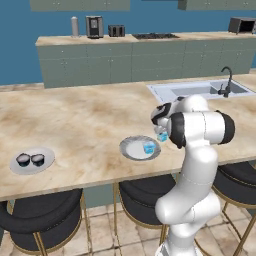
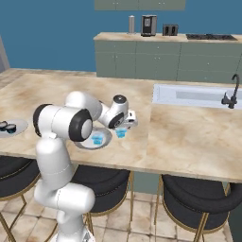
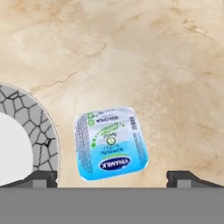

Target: Place two yogurt containers on each plate.

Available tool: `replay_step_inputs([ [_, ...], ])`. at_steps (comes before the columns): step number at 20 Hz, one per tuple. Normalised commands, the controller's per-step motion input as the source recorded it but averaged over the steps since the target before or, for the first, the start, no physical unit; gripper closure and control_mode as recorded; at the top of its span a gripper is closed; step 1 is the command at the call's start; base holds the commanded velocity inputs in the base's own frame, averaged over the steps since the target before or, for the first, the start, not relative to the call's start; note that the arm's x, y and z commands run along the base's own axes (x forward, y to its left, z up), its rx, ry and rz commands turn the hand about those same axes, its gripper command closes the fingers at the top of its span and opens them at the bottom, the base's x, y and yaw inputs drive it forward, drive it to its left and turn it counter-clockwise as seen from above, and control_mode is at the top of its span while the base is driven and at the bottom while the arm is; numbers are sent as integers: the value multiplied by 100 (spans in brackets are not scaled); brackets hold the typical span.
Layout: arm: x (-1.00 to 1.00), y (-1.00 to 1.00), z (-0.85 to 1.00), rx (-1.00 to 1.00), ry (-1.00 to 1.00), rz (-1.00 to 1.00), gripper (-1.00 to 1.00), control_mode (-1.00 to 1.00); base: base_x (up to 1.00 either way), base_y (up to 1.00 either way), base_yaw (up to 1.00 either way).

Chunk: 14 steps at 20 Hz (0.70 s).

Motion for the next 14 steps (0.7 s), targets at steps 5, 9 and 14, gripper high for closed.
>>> replay_step_inputs([
  [5, 3, 20, -6, 0, 2, 0, -100, -100, 0, 0, 0],
  [9, 7, 0, -21, -4, 4, 0, -100, -100, 0, 0, 0],
  [14, 15, -6, -24, -7, 2, 0, -100, -100, 0, 0, 0],
])
